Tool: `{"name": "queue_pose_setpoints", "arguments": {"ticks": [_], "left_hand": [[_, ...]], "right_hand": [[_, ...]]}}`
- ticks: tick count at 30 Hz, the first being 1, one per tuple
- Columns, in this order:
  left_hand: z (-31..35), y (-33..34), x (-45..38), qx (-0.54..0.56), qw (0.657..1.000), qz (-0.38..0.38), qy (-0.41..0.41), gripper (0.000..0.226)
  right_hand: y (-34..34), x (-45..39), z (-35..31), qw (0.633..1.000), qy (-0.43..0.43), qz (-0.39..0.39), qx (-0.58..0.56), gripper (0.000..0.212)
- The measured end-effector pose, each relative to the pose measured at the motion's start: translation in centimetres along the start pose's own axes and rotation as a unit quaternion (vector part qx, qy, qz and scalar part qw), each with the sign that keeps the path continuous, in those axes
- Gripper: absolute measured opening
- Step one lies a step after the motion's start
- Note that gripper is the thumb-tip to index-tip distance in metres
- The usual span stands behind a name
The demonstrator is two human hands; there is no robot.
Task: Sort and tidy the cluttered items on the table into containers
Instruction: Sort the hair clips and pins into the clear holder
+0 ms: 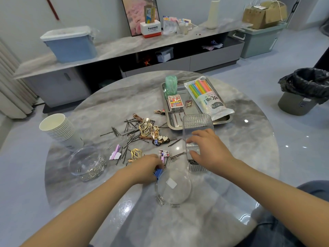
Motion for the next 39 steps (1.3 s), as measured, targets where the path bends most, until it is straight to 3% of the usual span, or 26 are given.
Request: {"name": "queue_pose_setpoints", "arguments": {"ticks": [4,7,13,16,18,22,26,30,34,39], "left_hand": [[0.3,-2.3,0.0,0.037,0.998,0.042,0.002,0.034],[1.6,-5.0,0.2,0.067,0.991,0.114,0.028,0.032],[5.3,-9.8,0.7,0.128,0.947,0.271,0.112,0.027],[5.9,-11.1,0.7,0.131,0.925,0.336,0.124,0.037],[5.4,-11.6,0.7,0.140,0.917,0.357,0.112,0.046],[0.9,-9.9,-0.9,0.144,0.943,0.301,-0.019,0.034],[-3.3,-5.1,-2.5,0.132,0.965,0.187,-0.126,0.035],[-4.2,-1.6,-2.9,0.136,0.969,0.136,-0.153,0.045],[-3.7,-1.3,-2.8,0.187,0.958,0.161,-0.144,0.049],[-3.9,-0.7,-3.0,0.249,0.940,0.156,-0.171,0.047]], "right_hand": [[-1.1,-0.2,0.1,0.998,0.004,0.043,-0.053,0.031],[-0.9,-0.2,0.3,0.992,0.024,0.037,-0.121,0.028],[-0.1,-0.5,1.3,0.928,0.105,-0.007,-0.357,0.019],[-1.0,-1.4,2.4,0.897,0.128,0.011,-0.423,0.016],[-2.5,-2.2,3.8,0.896,0.139,0.052,-0.418,0.014],[-5.1,-3.4,6.7,0.932,0.141,0.155,-0.294,0.015],[-4.4,-3.8,6.1,0.960,0.109,0.160,-0.204,0.018],[-4.1,-4.2,5.9,0.967,0.103,0.161,-0.171,0.025],[-3.6,-4.3,5.5,0.973,0.106,0.131,-0.155,0.034],[-3.5,-3.5,3.0,0.979,0.047,0.137,-0.142,0.028]]}}
Point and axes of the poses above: each hand's wrist, its own x-axis away from the middle knuckle, its own y-axis out of the palm, z = x × y, the point moved 10 cm from there along -x, towards the middle knuckle, and after that the axes turned 2 degrees about -x, right-handed, at the moved point
